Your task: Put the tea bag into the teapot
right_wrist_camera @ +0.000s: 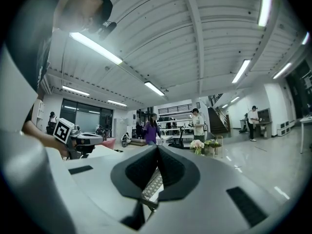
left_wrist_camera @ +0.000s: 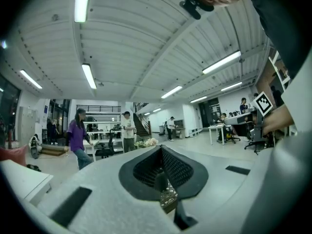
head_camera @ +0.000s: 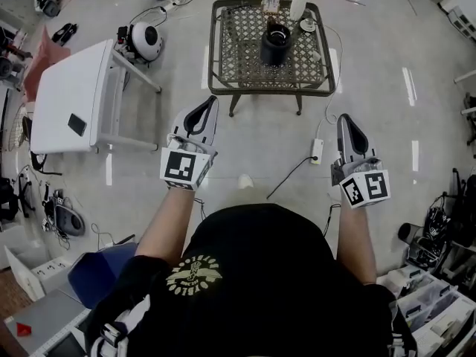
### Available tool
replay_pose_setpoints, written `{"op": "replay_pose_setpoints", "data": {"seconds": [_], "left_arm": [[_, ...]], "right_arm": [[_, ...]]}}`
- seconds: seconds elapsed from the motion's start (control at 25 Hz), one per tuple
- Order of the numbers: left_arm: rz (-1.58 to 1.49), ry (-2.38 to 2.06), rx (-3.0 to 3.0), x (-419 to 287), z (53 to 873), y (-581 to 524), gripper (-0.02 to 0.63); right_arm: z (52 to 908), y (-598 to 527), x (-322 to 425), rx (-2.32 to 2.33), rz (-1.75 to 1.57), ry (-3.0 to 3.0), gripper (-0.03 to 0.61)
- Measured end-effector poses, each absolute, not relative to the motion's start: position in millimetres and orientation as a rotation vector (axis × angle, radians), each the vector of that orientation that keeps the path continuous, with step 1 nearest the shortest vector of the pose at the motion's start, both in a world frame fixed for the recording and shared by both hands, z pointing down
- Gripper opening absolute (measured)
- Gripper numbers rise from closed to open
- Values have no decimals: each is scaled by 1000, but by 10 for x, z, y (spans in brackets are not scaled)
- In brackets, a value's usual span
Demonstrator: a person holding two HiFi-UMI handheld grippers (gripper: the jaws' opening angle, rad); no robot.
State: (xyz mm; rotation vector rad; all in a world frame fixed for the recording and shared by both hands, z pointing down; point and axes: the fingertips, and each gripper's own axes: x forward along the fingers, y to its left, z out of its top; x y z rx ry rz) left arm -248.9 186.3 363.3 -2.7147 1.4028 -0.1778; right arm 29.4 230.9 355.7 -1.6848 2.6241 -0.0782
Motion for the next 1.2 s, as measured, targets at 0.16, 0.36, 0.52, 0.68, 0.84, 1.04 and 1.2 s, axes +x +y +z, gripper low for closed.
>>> {"op": "replay_pose_setpoints", "data": {"seconds": [0.16, 0.36, 0.52, 0.68, 0.84, 1.04, 1.2], "left_arm": [[-161, 1412, -2730, -2571, 3626, 1808, -3], [-153, 1422, -2769, -2604, 3689, 1782, -3], [-42, 1427, -2738, -2602, 3530, 1775, -3], [-46, 1424, -2731, -2562, 3521, 1704, -3], [-85, 1434, -2756, -2455, 3611, 1611, -3], [-95, 1419, -2782, -2242, 3640, 1350, -3], [-112, 1433, -2770, -2135, 3653, 1120, -3]], "right_arm": [[3487, 2301, 237, -1698, -61, 2629, 6], [3437, 2323, 234, -1719, -44, 2625, 6], [3421, 2301, 232, -1707, -43, 2631, 6], [3454, 2211, 267, -1687, -70, 2627, 6], [3439, 2140, 328, -1672, -65, 2634, 6], [3499, 1948, 559, -1688, -103, 2594, 6], [3660, 1729, 727, -1695, -155, 2571, 6]]}}
